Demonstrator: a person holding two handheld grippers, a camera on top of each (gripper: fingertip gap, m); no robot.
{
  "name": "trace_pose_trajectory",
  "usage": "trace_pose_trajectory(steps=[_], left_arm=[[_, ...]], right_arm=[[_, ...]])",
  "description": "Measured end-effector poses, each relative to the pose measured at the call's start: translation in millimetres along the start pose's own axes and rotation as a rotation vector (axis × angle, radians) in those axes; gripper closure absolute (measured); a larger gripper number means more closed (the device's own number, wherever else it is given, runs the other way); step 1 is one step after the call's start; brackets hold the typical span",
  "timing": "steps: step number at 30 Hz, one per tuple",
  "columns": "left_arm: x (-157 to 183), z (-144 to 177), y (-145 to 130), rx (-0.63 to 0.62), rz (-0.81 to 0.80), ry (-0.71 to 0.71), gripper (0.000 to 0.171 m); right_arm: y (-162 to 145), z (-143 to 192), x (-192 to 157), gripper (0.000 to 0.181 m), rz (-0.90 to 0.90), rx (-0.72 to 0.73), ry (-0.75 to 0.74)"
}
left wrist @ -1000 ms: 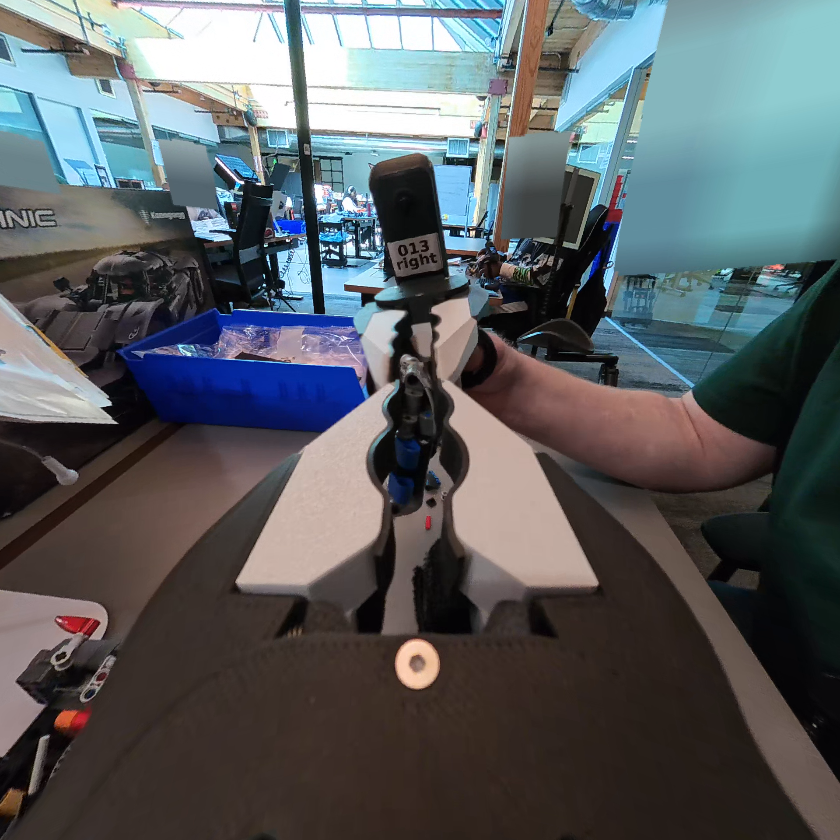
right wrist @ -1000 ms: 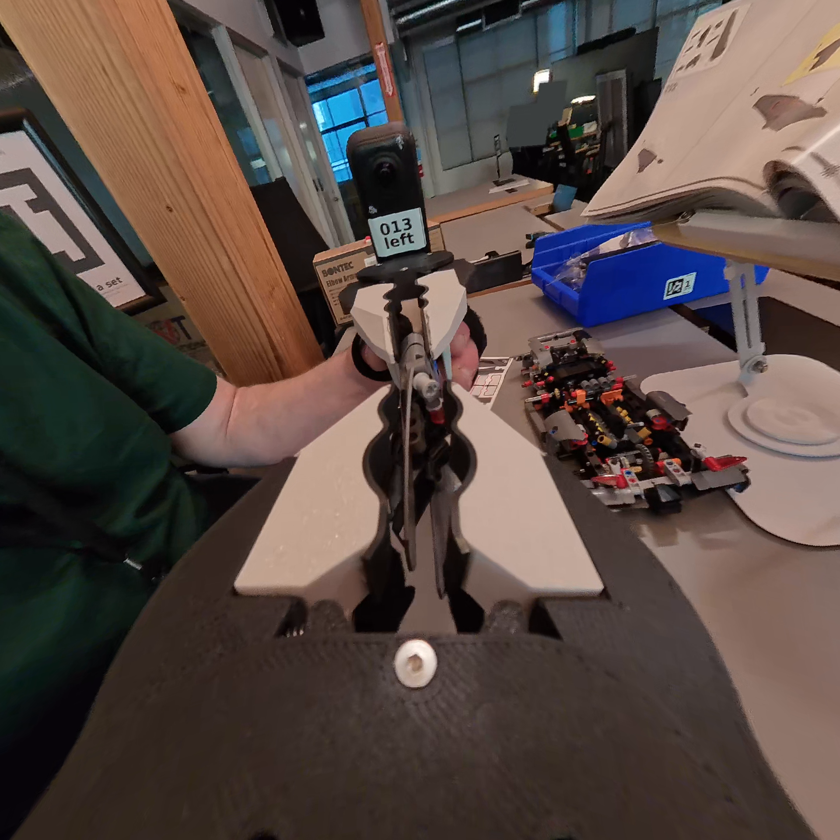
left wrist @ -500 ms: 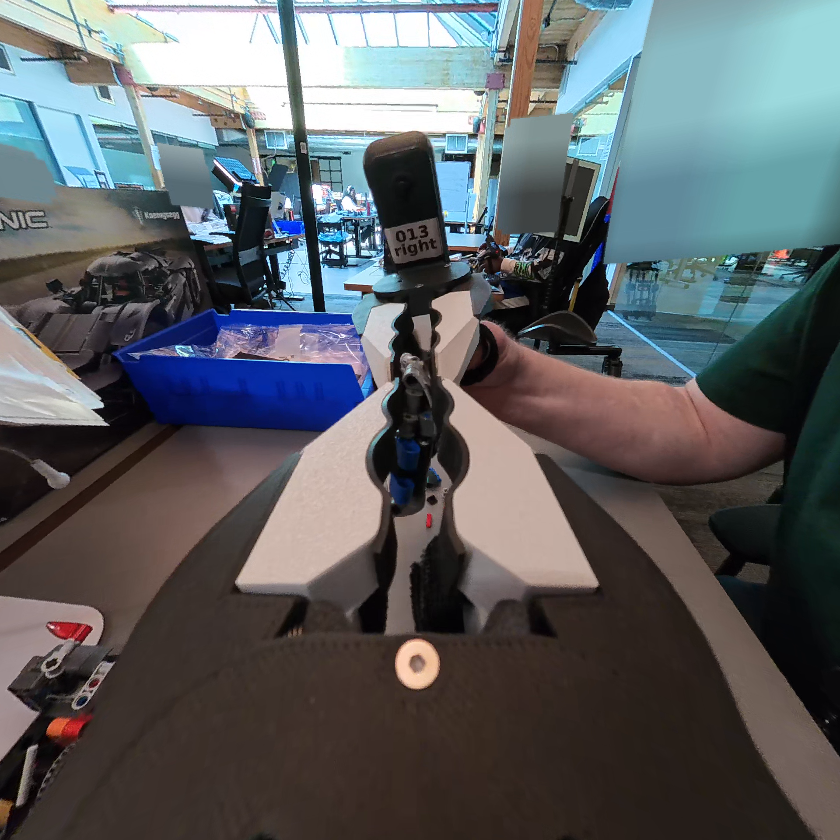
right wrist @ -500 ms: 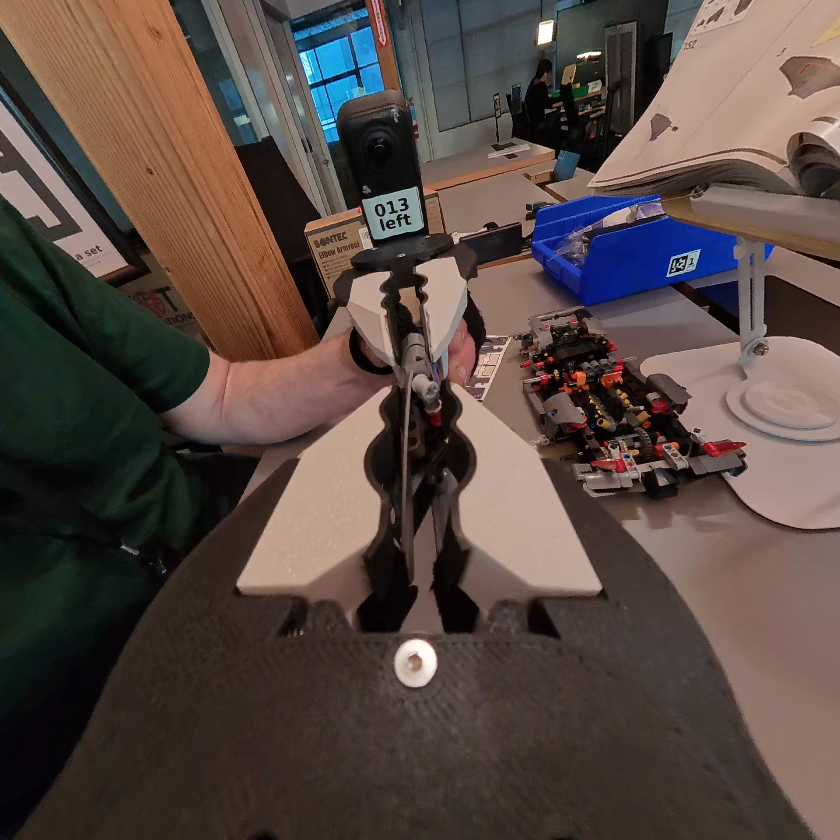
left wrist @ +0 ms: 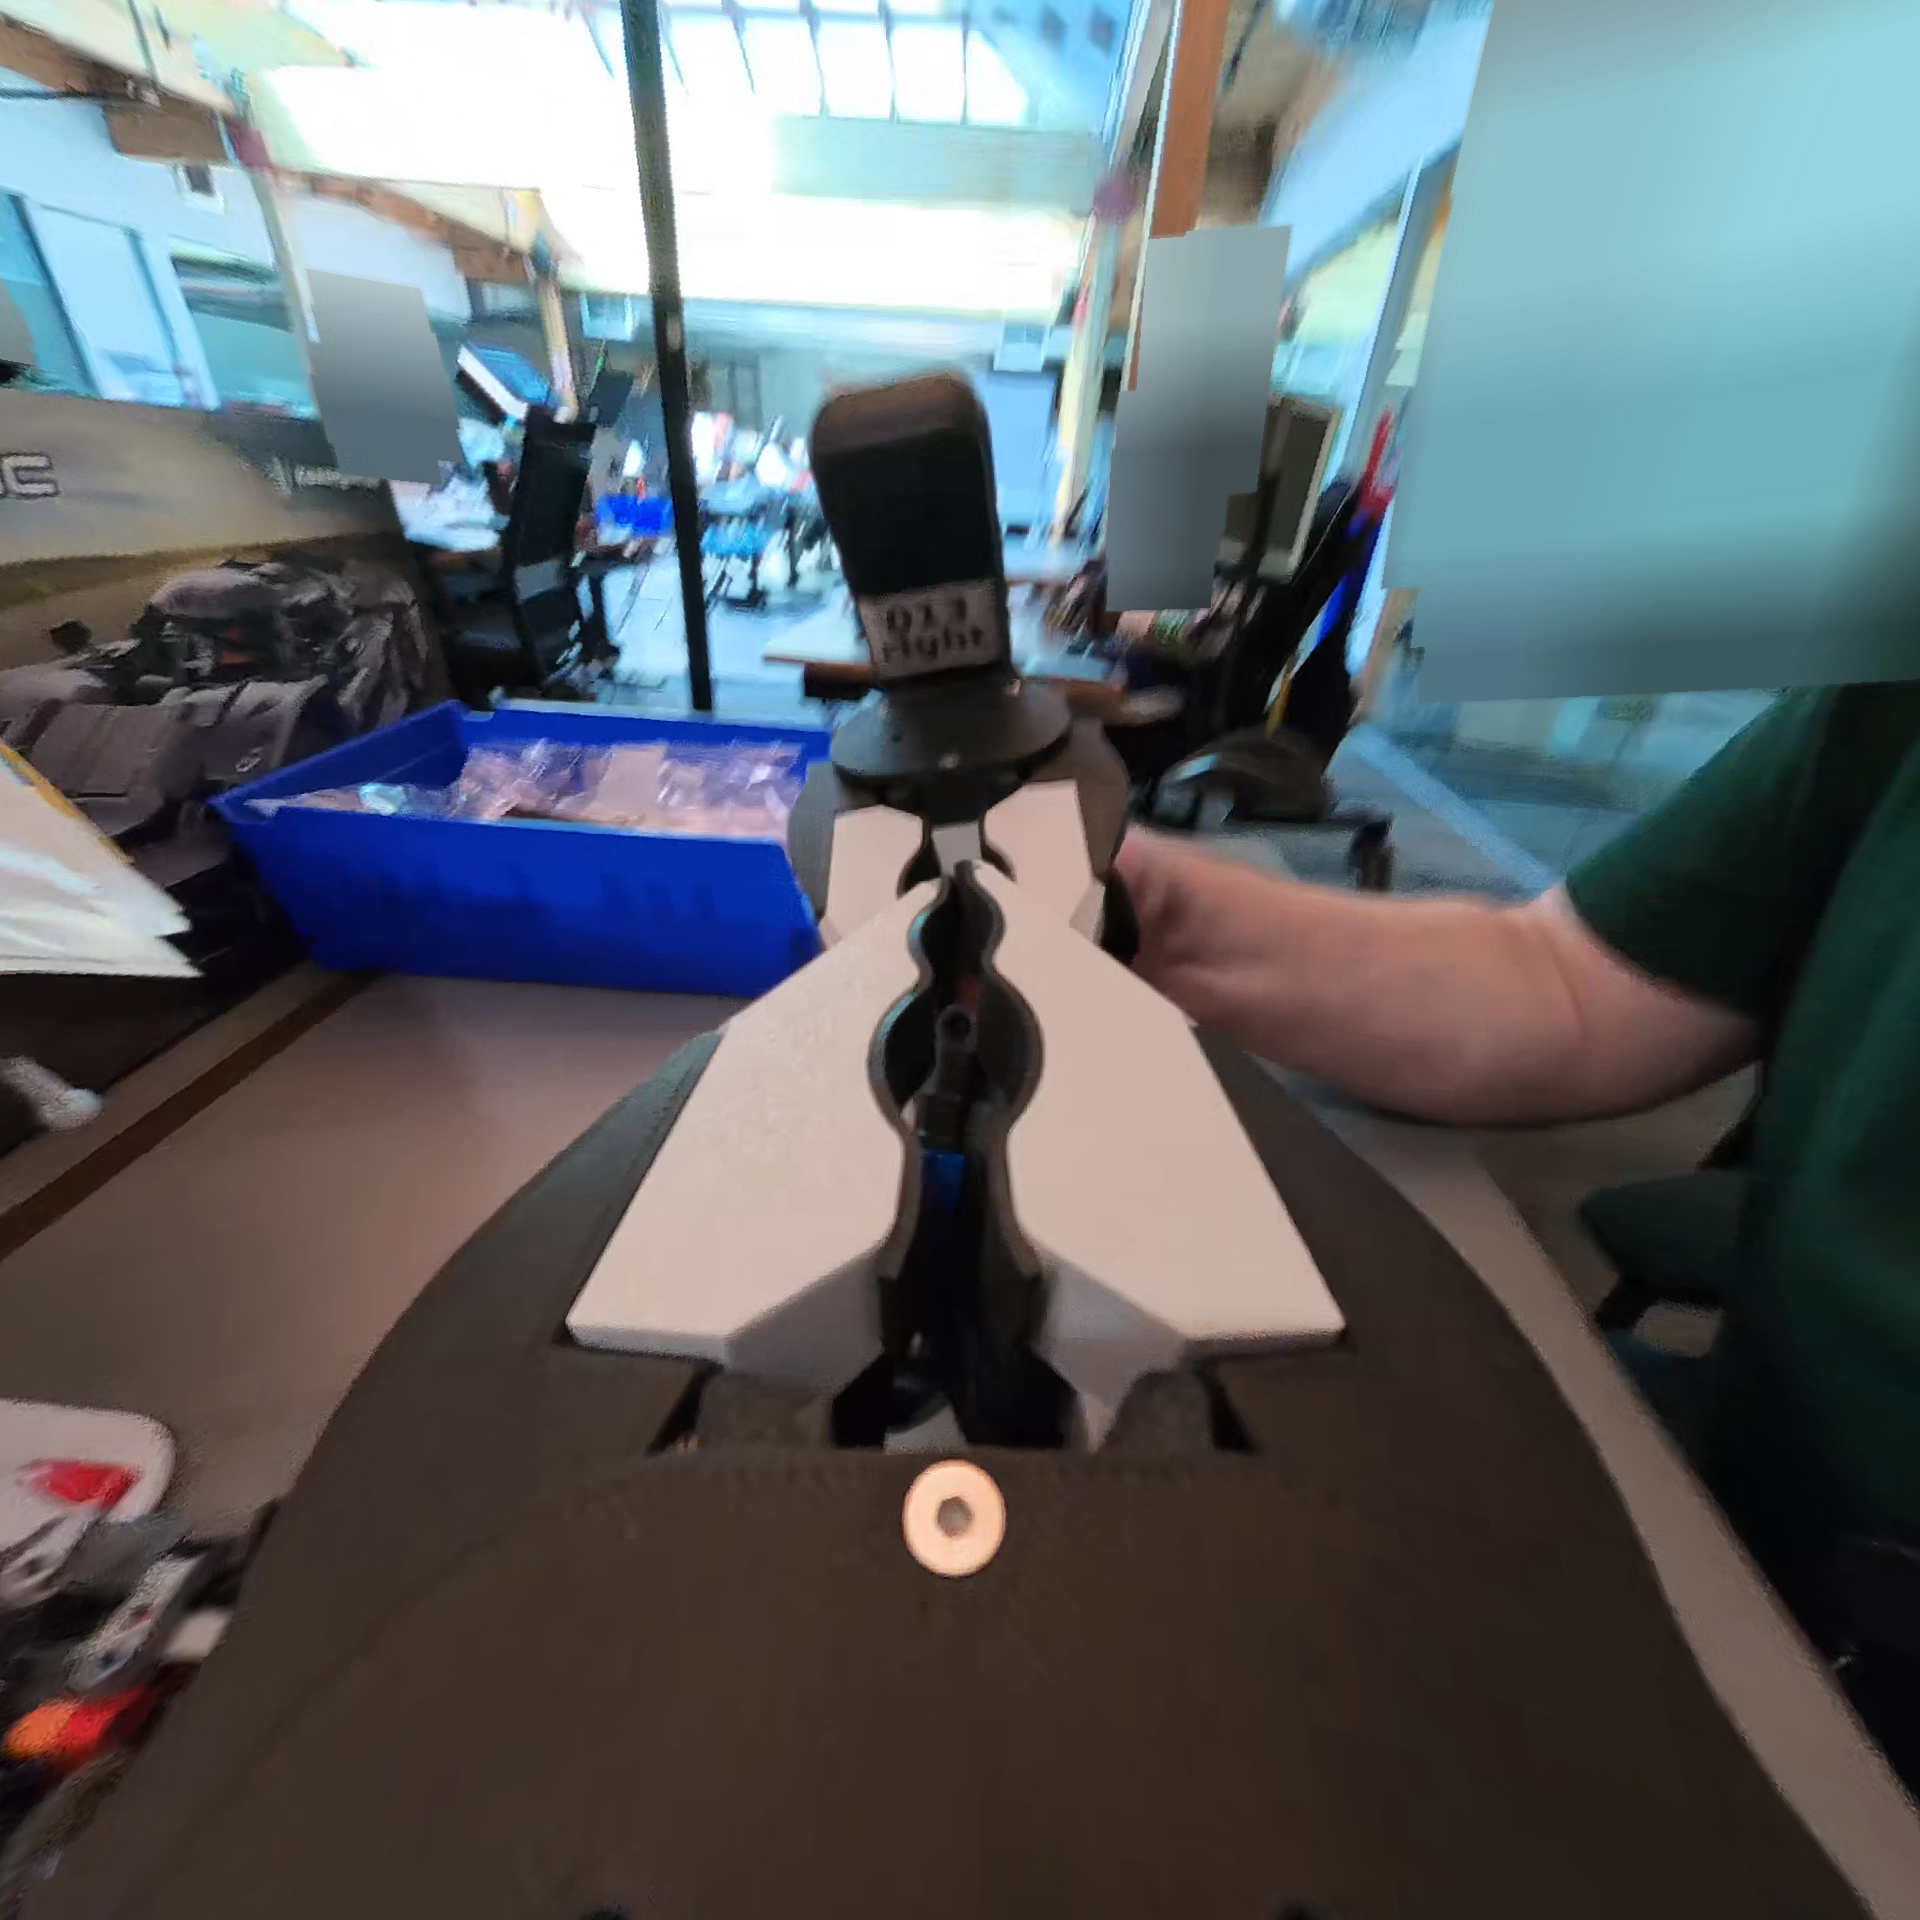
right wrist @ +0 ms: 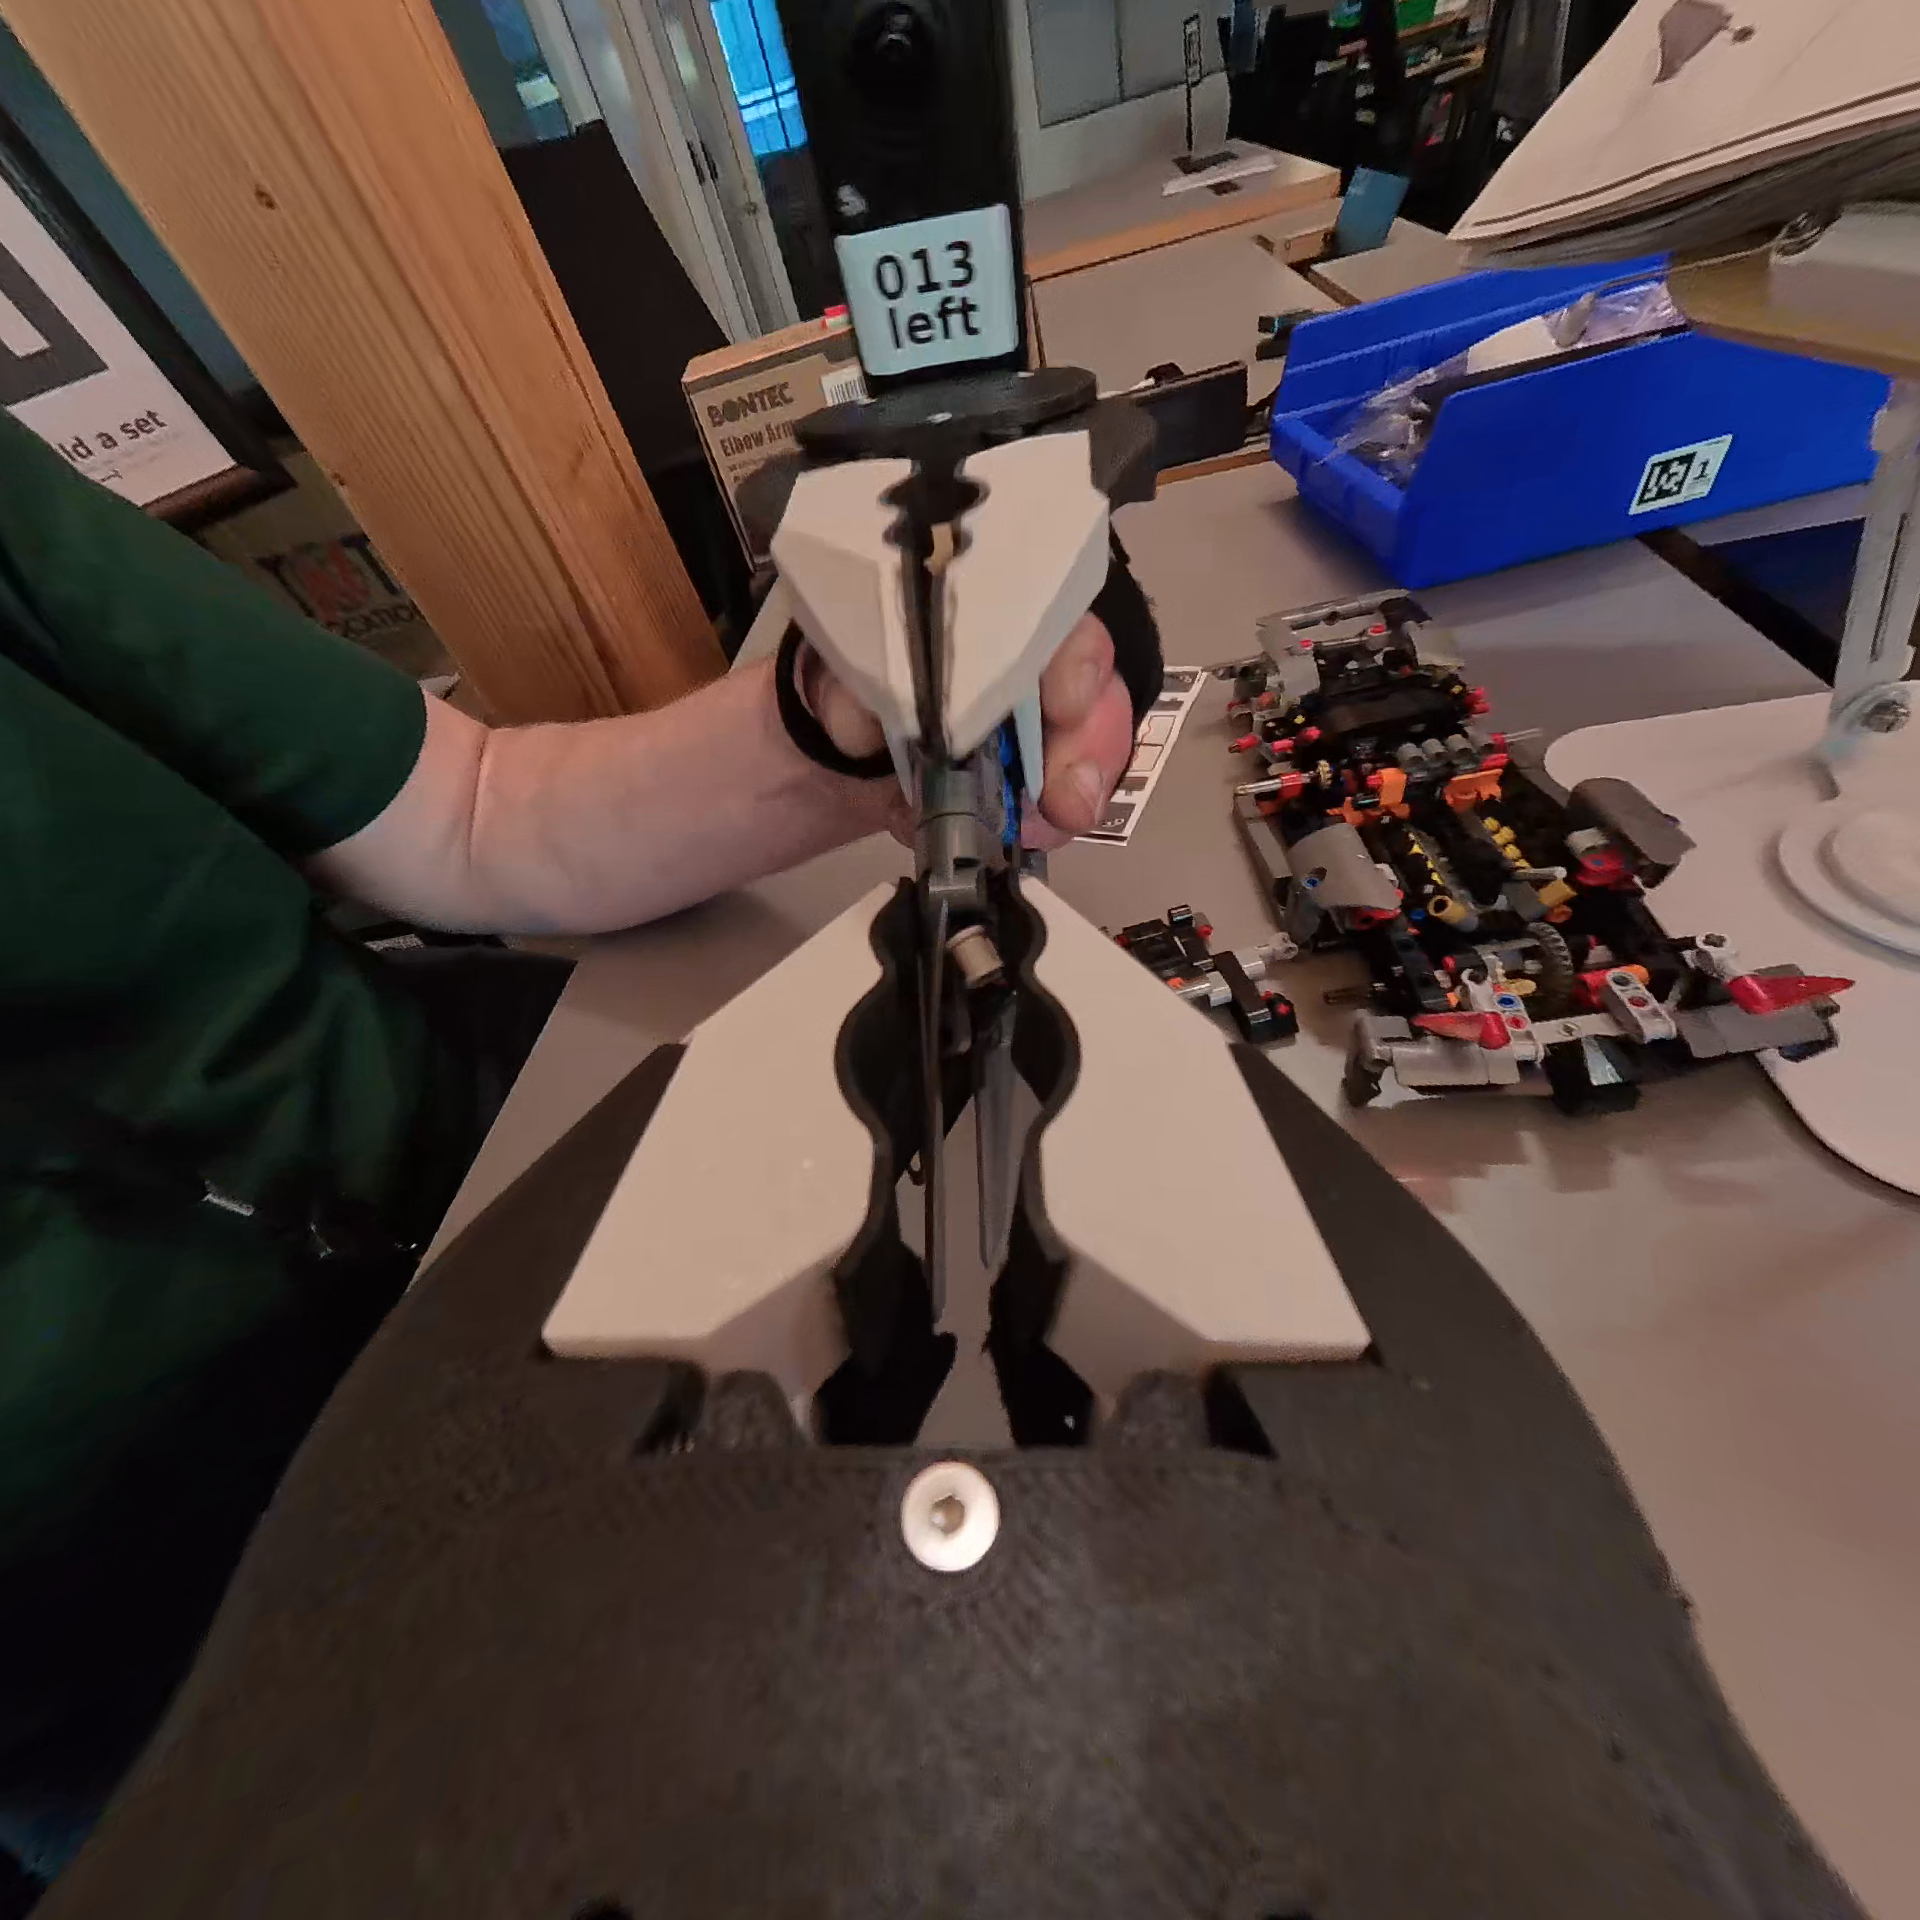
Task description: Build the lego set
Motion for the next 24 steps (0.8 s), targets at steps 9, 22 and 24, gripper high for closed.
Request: trace_pose_trajectory(steps=[9,22,24], left_arm=[[-16,22,-3,-0.018,0.062,0.056,0.143],[-32,35,-6,-0.011,0.164,0.225,0.114],[-32,31,-10,-0.009,0.215,0.194,0.111]], right_arm=[[-3,12,12,0.169,-0.027,0.011,-0.082],[16,-3,-21,0.168,0.805,-0.168,-0.565],[15,-8,-25,0.168,0.888,-0.191,-0.61]])
Point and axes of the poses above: each gripper's, where its closed fingertips meet, z back along the fingers, y out of its top, x = y × z across the jaws, the point moved 9 cm from there along z, back along the fingers, and after that the axes turned 10 degrees about x, right-handed, at the moved point
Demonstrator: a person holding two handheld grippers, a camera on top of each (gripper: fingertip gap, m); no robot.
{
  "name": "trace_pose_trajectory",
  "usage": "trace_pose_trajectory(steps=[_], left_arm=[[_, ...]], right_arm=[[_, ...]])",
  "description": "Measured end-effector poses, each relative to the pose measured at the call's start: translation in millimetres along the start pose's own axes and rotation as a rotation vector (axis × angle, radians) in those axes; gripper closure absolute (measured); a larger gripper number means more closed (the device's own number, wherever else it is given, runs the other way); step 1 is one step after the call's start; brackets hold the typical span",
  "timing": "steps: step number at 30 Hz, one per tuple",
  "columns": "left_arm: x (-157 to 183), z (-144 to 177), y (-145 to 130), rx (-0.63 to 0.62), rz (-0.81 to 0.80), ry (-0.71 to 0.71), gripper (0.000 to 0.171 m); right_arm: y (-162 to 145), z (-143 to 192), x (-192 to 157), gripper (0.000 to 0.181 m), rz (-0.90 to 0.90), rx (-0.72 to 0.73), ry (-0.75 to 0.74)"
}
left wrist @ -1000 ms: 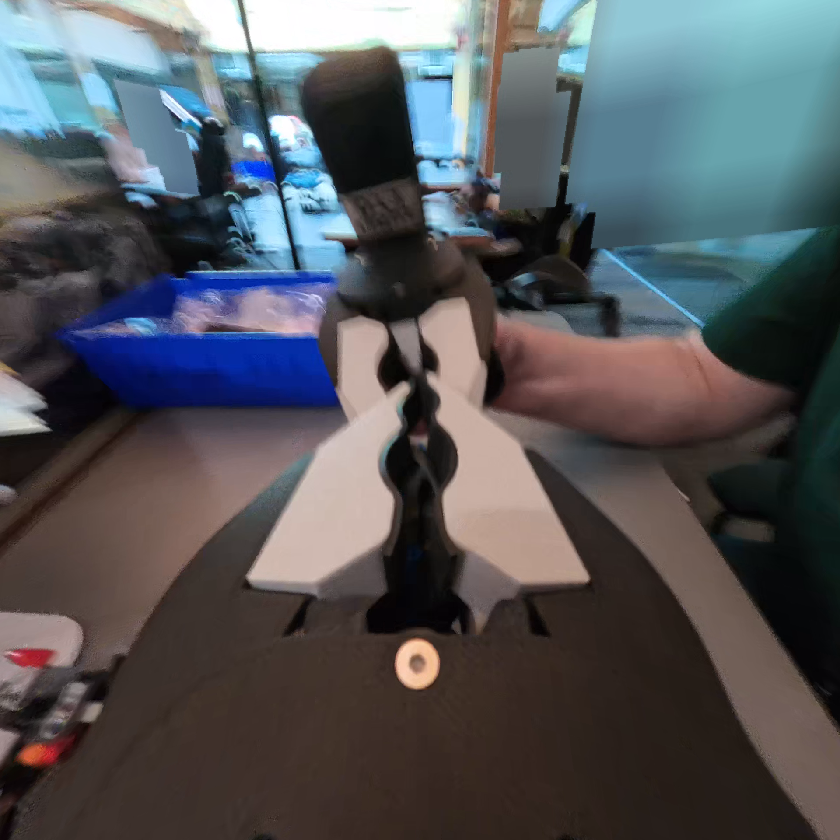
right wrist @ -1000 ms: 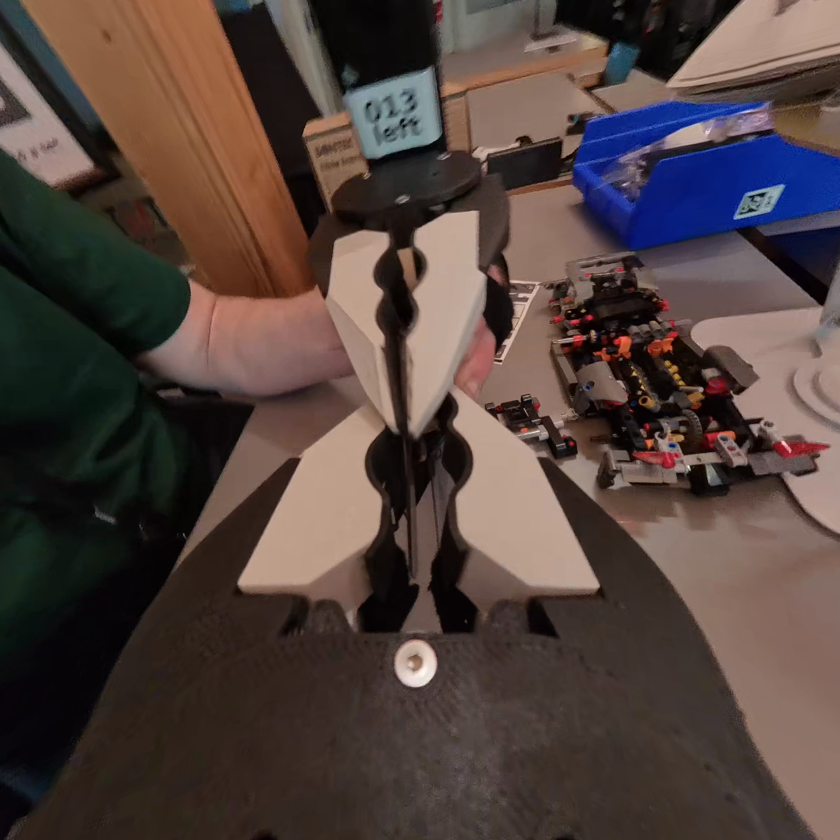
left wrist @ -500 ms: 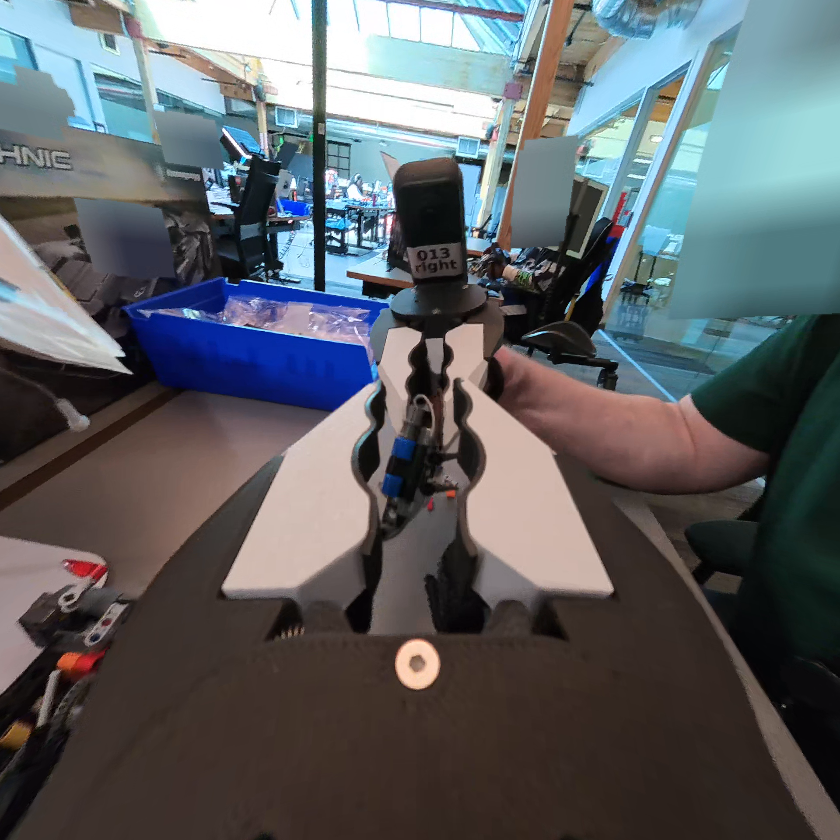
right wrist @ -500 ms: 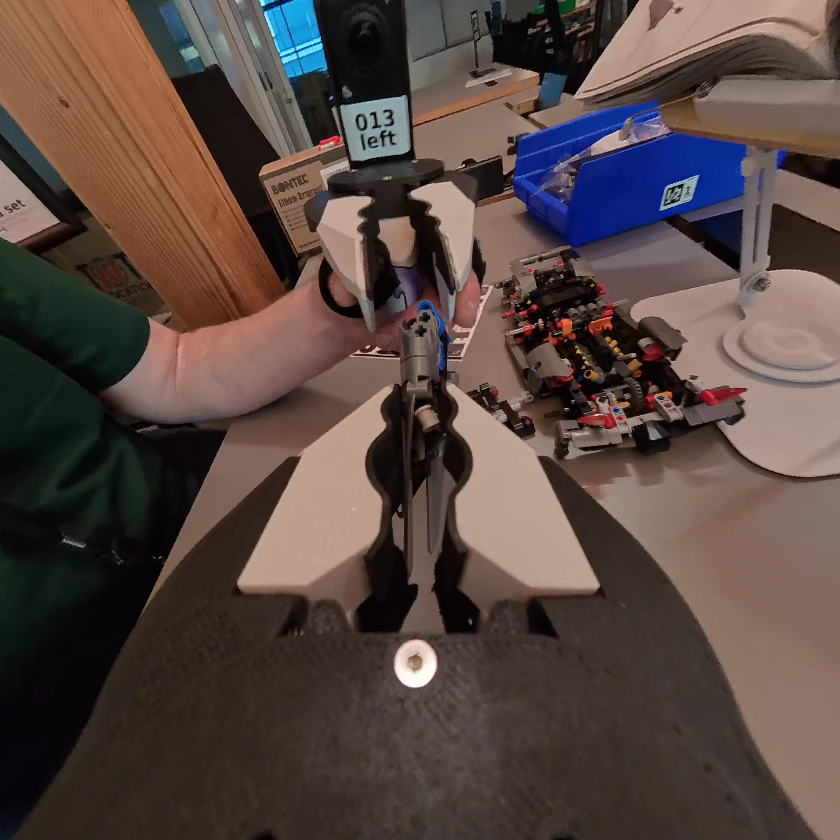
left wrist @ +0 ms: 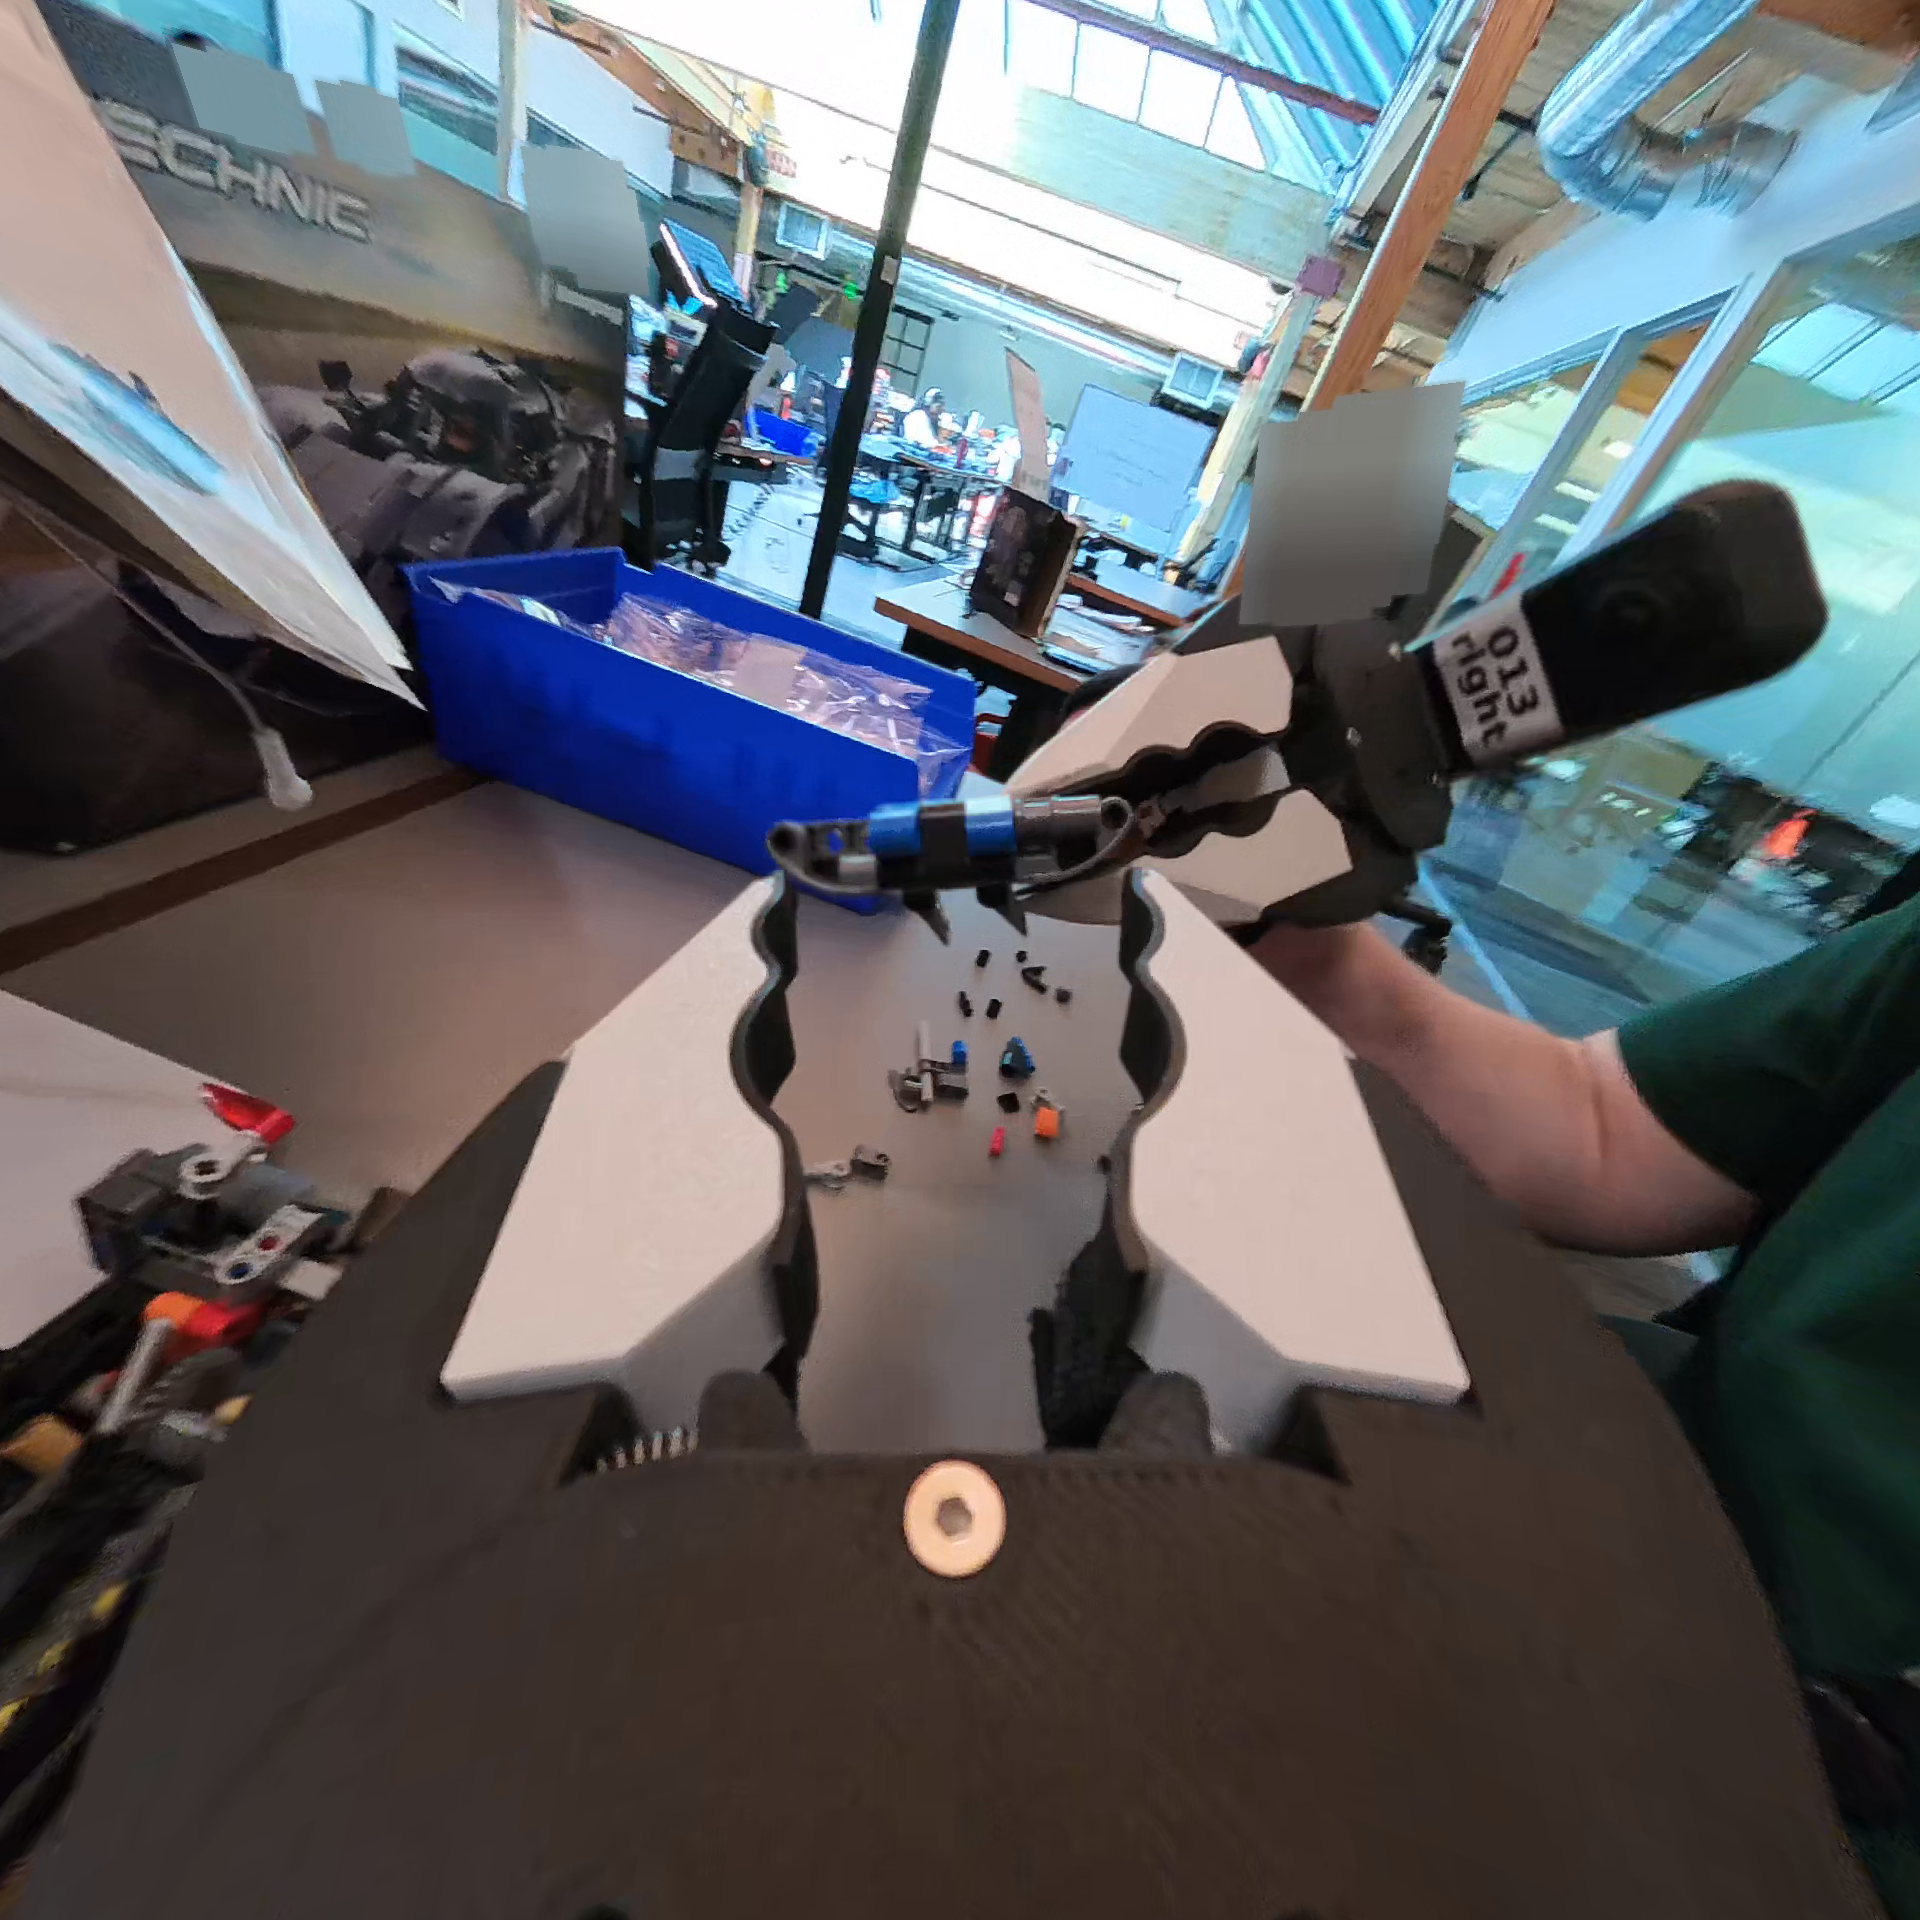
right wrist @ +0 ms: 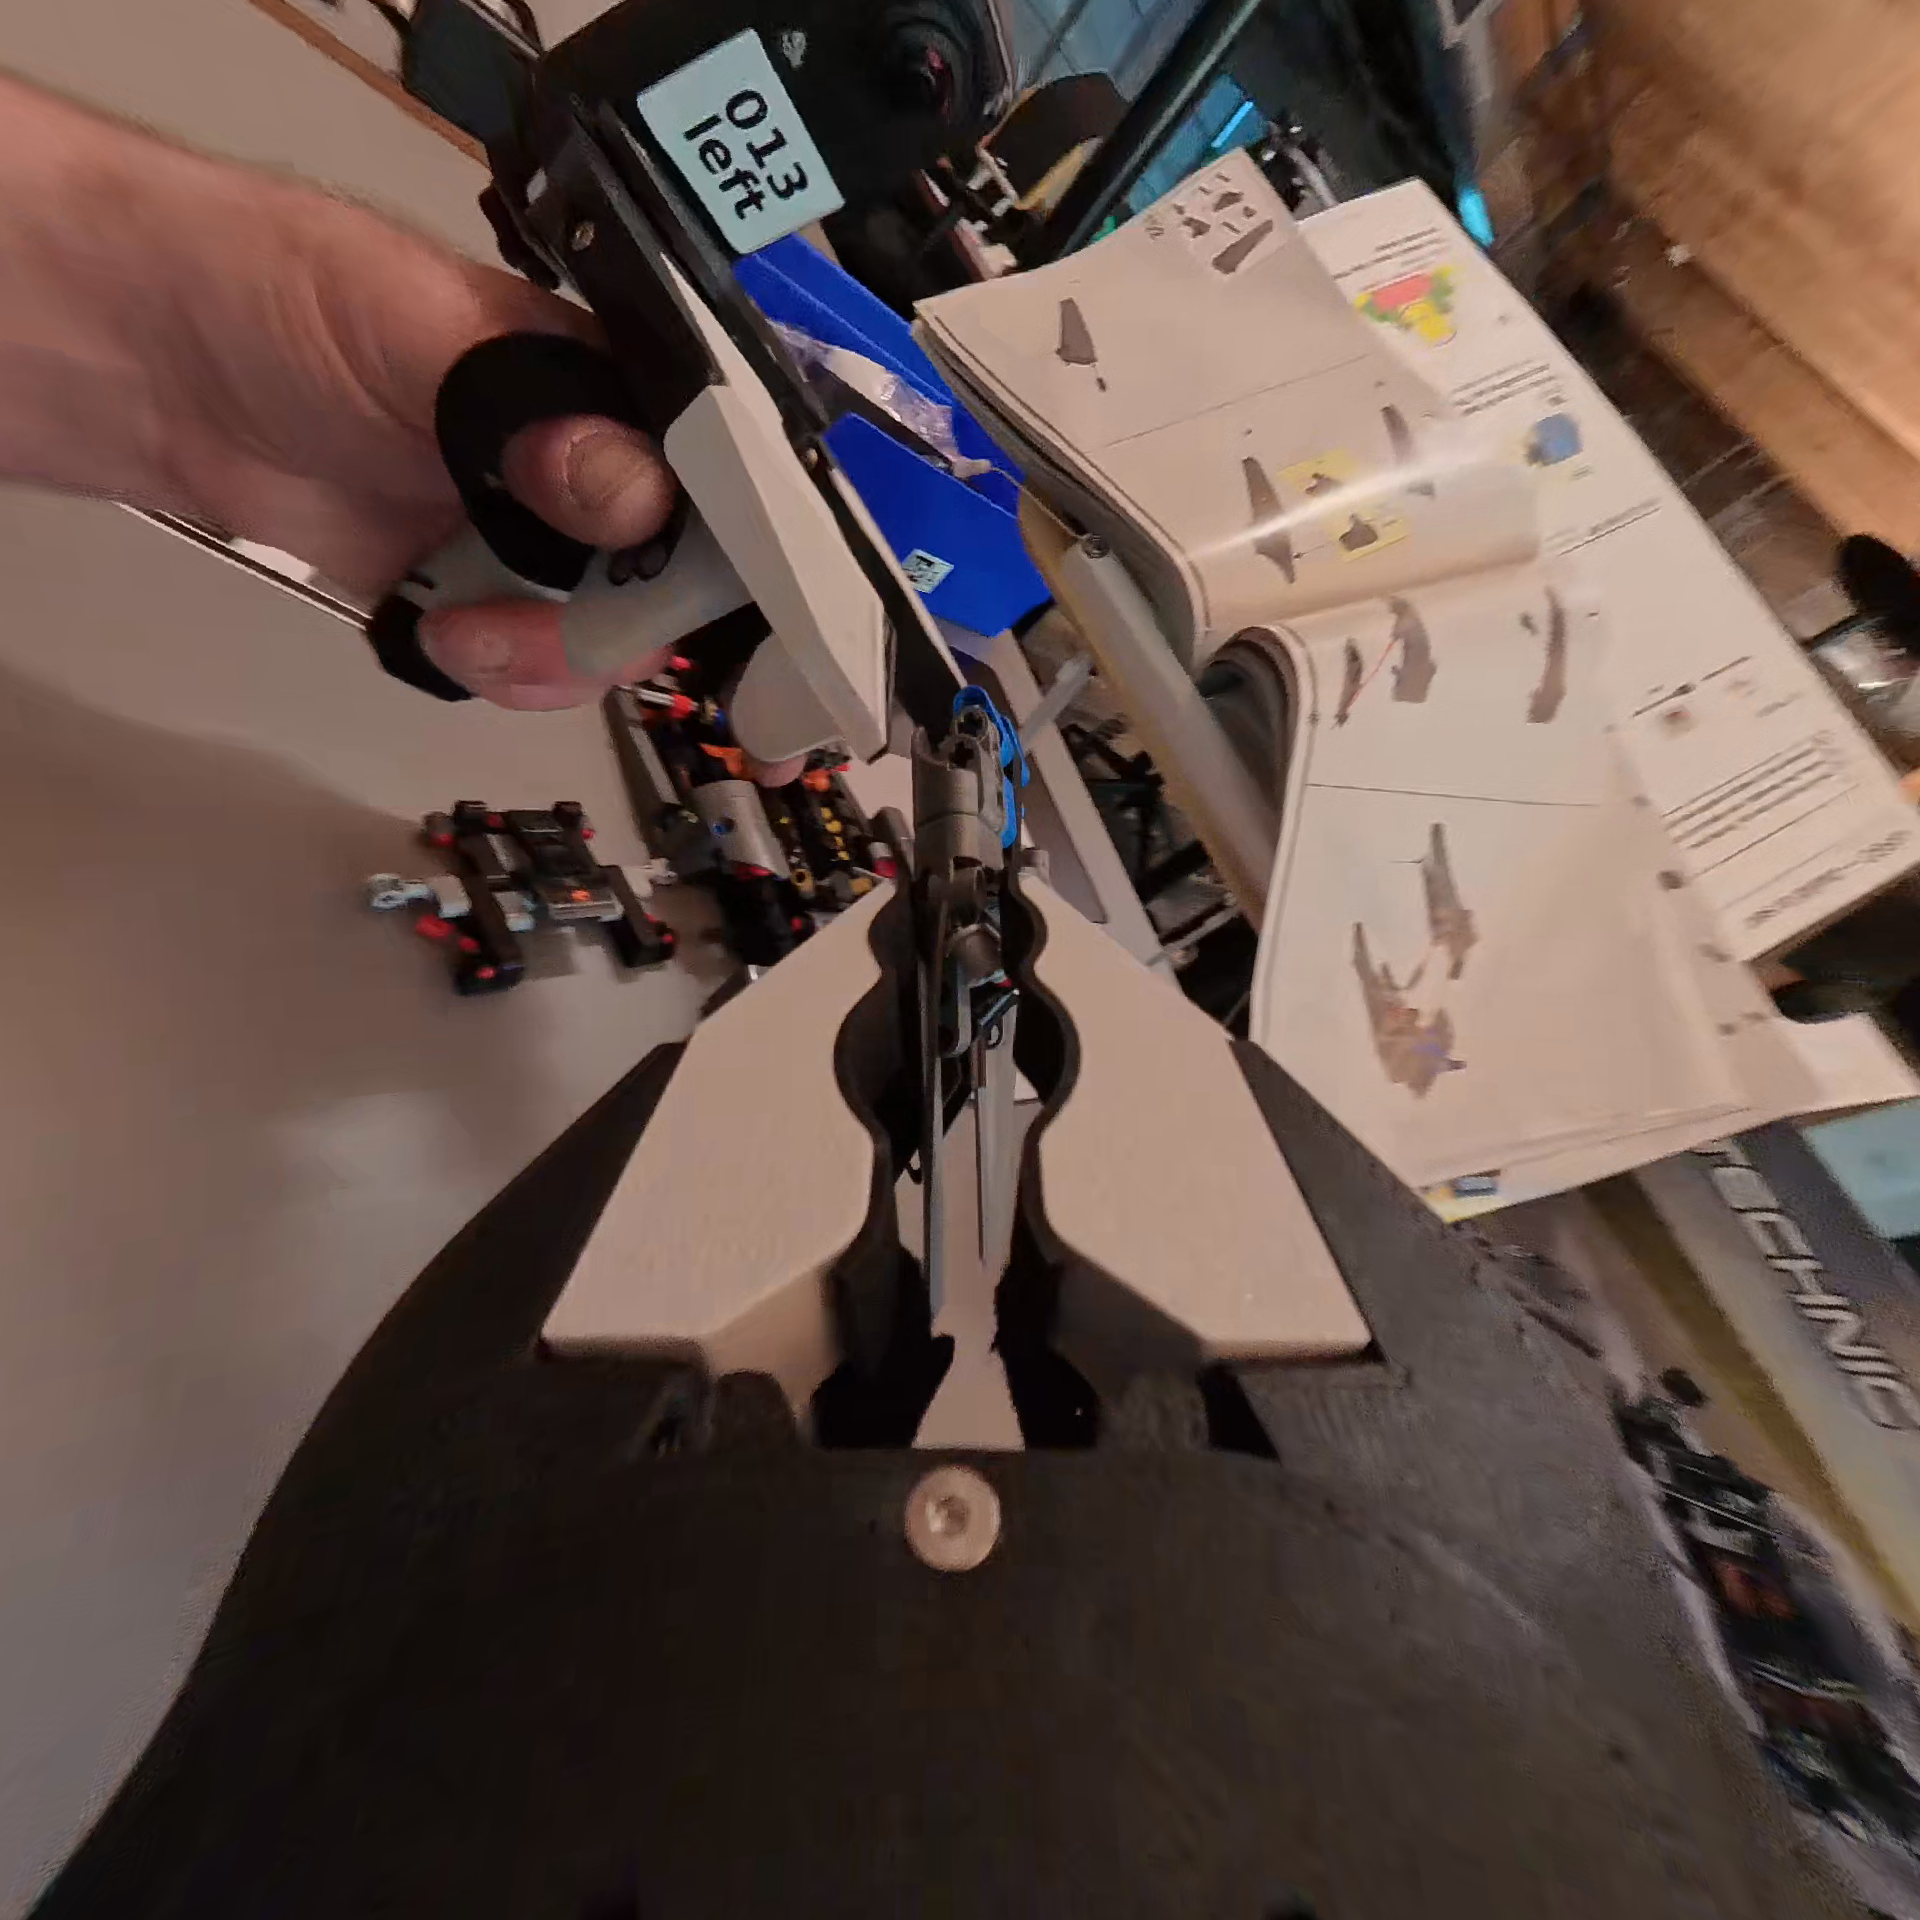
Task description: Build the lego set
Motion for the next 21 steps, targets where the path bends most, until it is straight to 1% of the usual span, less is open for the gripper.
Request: trace_pose_trajectory(steps=[2,5,9,10,12,14,15,16,17,18,19,21], left_arm=[[-2,-4,-4,0.011,0.084,-0.026,0.11],[-5,-7,-7,0.066,0.225,-0.089,0.111],[-8,-4,-7,0.091,0.313,-0.121,0.107],[-9,-4,-8,0.087,0.326,-0.123,0.11],[-10,-5,-11,0.073,0.341,-0.111,0.125],[-10,-5,-12,0.082,0.349,-0.118,0.127],[-10,-4,-12,0.089,0.357,-0.122,0.128],[-11,-4,-12,0.089,0.352,-0.122,0.128],[-10,-3,-11,0.101,0.324,-0.112,0.142],[-11,-2,-9,0.131,0.303,-0.094,0.147],[-10,-2,-8,0.129,0.307,-0.105,0.148],[-9,-1,-7,0.133,0.279,-0.099,0.156]], right_arm=[[1,-1,-2,0.168,0.065,-0.024,-0.033],[3,-5,-9,0.168,0.191,-0.063,-0.067],[5,-12,-19,0.168,0.314,-0.101,-0.097],[6,-13,-21,0.168,0.341,-0.107,-0.105],[9,-16,-27,0.168,0.377,-0.108,-0.105],[10,-18,-28,0.168,0.38,-0.103,-0.116],[9,-18,-27,0.168,0.354,-0.088,-0.113],[9,-18,-26,0.163,0.321,-0.08,-0.109],[8,-19,-24,0.143,0.292,-0.086,-0.106],[8,-19,-23,0.134,0.274,-0.094,-0.097],[8,-18,-22,0.133,0.257,-0.083,-0.081],[10,-13,-18,0.135,0.214,-0.049,-0.066]])
Point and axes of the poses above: each gripper's, where its closed fingertips meet, z back along the fingers, y out of its top, x = y × z across the jaws, the point moved 9 cm from there along z, back along the fingers, and after that the axes turned 10 degrees about x, right-handed, at the moved point
